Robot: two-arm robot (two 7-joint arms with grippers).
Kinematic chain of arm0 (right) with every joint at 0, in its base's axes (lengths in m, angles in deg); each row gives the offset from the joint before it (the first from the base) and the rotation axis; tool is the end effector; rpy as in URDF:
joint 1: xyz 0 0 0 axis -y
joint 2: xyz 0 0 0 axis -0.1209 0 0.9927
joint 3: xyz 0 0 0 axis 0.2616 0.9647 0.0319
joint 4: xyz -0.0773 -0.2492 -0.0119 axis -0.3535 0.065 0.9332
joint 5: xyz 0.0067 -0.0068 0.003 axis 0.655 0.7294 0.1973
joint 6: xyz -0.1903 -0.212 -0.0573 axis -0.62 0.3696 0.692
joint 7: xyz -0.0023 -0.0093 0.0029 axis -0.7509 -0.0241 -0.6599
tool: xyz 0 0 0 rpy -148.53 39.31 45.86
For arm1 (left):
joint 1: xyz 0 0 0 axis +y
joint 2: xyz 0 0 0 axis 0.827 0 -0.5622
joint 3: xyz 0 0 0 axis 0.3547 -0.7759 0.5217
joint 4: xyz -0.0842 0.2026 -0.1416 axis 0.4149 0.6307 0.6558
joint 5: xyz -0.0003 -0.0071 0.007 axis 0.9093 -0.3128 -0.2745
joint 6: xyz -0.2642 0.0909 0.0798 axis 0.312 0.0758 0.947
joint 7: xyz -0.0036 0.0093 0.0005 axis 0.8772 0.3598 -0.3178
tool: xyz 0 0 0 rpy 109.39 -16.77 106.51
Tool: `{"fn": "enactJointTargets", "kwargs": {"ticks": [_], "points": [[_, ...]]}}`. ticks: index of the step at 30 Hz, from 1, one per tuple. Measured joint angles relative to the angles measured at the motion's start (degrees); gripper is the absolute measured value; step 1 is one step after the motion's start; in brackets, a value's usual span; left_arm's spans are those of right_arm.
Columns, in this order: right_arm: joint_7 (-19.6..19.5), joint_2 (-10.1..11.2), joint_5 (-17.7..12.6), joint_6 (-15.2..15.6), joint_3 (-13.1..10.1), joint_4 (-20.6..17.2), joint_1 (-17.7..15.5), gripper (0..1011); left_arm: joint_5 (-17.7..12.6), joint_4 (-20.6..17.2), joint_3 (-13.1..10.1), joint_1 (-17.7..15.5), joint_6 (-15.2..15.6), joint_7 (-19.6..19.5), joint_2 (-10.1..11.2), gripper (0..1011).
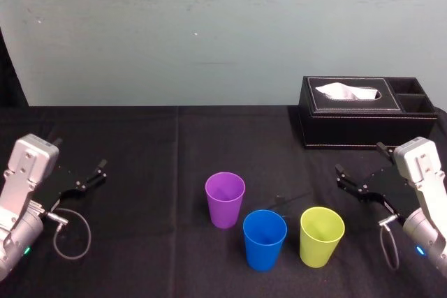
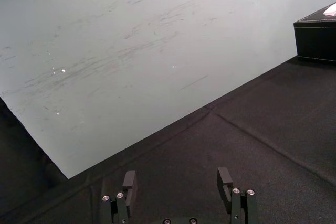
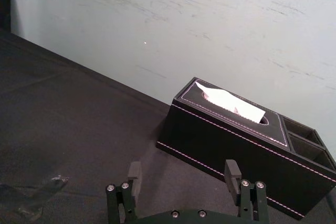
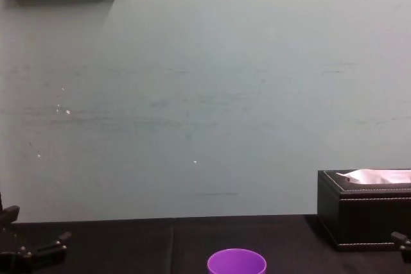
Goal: Stack the three plastic cups sequentially using one hand.
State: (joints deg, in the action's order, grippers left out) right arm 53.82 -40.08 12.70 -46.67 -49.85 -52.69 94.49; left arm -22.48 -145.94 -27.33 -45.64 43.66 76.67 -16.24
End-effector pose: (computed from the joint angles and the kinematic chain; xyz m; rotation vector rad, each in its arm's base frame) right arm 0.3362 -0.0710 -0.2754 -0.3045 -0.2849 -1.2480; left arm 0.3361 0.0710 -0.2753 0.3045 -0.2848 1.2480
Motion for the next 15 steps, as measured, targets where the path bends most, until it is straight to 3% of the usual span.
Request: {"fn": "enactJointTargets", "kwargs": {"ticks": [15], "points": [[0.0,0.0,0.0,0.0,0.0,0.0,0.0,1000,0.0,0.0,0.0,0.0,0.0,0.0,0.0,1000]]}}
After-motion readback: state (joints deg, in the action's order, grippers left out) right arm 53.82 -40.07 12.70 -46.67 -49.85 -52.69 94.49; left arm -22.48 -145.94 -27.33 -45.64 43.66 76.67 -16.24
